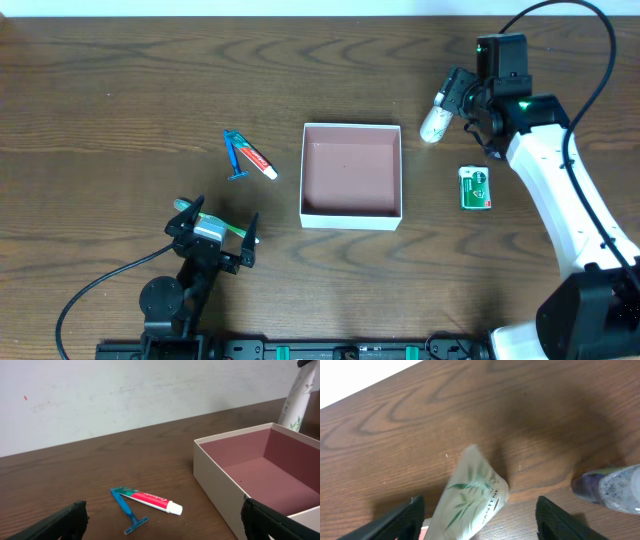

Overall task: Pack container
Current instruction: 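Reach the right gripper to the white Pantene tube and grasp it, then carry the Pantene tube over the box and stand it upright inside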

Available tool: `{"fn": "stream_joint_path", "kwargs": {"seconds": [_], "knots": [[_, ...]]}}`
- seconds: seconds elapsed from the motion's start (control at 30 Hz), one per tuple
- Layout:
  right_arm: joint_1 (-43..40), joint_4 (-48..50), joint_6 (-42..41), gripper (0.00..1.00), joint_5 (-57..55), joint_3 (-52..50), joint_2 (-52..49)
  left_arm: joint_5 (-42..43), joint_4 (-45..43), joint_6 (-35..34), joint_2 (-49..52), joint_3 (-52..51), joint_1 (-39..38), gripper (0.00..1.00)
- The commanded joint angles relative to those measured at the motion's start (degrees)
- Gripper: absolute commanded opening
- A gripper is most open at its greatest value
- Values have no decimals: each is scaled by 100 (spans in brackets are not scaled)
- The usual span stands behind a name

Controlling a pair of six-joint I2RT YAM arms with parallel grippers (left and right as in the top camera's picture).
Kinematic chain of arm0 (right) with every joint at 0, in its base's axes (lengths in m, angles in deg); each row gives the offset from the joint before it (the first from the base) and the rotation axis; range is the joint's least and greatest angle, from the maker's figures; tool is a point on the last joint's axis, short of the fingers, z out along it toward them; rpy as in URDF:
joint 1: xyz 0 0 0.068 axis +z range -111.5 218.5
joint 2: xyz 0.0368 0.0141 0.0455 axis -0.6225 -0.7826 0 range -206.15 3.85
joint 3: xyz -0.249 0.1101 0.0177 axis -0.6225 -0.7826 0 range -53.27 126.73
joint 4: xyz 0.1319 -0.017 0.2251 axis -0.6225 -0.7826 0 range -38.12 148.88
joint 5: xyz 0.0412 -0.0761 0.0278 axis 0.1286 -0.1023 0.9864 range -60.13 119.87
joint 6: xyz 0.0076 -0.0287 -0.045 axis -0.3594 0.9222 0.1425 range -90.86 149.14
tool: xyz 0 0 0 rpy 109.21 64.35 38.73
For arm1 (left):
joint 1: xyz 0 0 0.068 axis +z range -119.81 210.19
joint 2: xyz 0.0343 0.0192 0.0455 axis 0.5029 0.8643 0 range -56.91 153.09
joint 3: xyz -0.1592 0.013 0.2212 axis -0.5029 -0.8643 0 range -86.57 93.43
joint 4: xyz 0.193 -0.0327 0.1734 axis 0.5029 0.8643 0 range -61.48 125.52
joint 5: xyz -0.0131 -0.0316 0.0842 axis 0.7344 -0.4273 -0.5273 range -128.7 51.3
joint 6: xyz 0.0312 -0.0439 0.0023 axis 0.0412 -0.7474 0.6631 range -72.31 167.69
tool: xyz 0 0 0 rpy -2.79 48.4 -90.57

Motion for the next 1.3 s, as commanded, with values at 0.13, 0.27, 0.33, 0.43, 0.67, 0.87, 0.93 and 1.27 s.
{"fn": "stream_joint_path", "kwargs": {"seconds": [0.13, 0.27, 0.33, 0.43, 0.67, 0.87, 0.93, 1.27], "knots": [[70, 7, -90, 57, -111, 111, -173, 61, 186, 76, -9, -120, 35, 98], [70, 13, -83, 48, -109, 111, -170, 61, 186, 76, -9, -120, 35, 98], [70, 13, -13, 39, -109, 111, -166, 61, 186, 76, -9, -120, 35, 98], [70, 11, 85, 11, -111, 111, -129, 61, 186, 76, -9, -120, 35, 98], [94, -63, 376, 1, -68, 116, 79, 61, 186, 76, -9, -120, 35, 98], [275, -260, 1032, 1, -225, 348, 844, 61, 186, 76, -9, -120, 35, 98], [376, -404, 1167, 1, -223, 549, 1115, 61, 186, 76, -9, -120, 35, 98], [1611, -837, 1327, 1, -446, 1086, 1749, 61, 186, 76, -9, -120, 35, 98]]}}
